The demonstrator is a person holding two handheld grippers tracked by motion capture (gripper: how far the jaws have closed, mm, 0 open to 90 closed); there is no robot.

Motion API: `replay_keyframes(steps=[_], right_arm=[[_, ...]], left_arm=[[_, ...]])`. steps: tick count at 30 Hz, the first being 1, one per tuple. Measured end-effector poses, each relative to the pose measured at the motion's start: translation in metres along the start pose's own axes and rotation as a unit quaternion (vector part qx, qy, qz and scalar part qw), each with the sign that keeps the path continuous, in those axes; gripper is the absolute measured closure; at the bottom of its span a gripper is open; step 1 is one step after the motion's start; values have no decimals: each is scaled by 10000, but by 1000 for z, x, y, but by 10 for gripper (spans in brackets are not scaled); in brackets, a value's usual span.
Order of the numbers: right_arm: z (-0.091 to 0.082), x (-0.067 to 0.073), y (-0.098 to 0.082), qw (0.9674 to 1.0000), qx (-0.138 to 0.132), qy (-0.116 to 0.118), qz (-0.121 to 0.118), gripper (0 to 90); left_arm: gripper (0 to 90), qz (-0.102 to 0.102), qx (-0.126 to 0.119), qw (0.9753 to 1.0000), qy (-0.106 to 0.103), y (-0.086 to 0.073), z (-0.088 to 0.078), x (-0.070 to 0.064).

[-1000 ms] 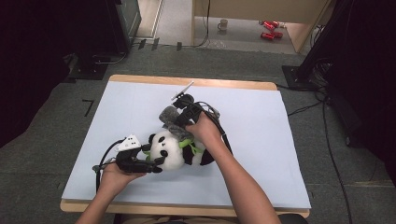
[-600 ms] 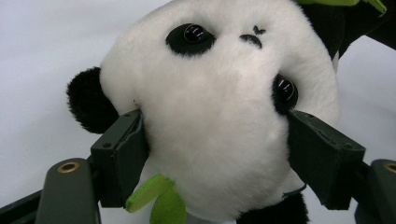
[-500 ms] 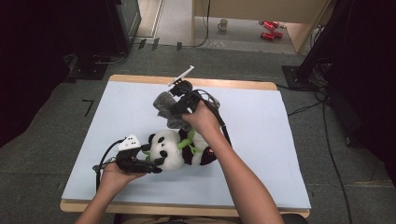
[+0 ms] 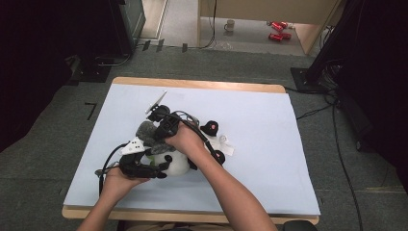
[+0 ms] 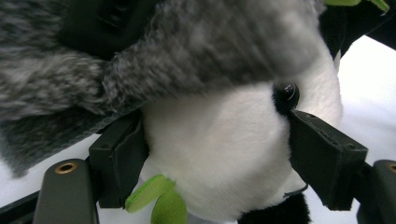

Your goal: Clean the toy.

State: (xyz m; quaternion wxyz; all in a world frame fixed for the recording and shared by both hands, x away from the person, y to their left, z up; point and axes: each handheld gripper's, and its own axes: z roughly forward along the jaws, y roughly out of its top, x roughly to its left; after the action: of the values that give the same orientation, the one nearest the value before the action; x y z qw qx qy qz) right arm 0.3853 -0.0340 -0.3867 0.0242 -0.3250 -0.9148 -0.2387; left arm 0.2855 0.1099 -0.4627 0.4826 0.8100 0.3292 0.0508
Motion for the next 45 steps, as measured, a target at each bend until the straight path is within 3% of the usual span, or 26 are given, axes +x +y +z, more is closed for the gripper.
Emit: replay_keyframes(steps=[3, 12, 20, 31, 38, 45], right_arm=[[-2, -12, -7, 9995, -137, 140, 255, 751], [-15, -33, -22, 9983, -284, -137, 486, 753], [-30, -57, -40, 9961, -235, -362, 765, 753], [-45, -67, -47, 9950, -312, -651, 697, 732], [-56, -75, -52, 9933, -402, -720, 812, 730], [-72, -89, -63, 9897, -364, -953, 1005, 744]], left_arm=[[224, 13, -32, 10000, -2, 0, 1, 0], [224, -40, -27, 10000, -31, 0, 2, 0], [224, -43, -30, 10000, -52, 0, 2, 0], [224, -104, -38, 9999, -83, 0, 4, 1], [224, -98, -28, 9999, -94, 0, 4, 1], [224, -88, -10, 9999, -108, 0, 4, 2]])
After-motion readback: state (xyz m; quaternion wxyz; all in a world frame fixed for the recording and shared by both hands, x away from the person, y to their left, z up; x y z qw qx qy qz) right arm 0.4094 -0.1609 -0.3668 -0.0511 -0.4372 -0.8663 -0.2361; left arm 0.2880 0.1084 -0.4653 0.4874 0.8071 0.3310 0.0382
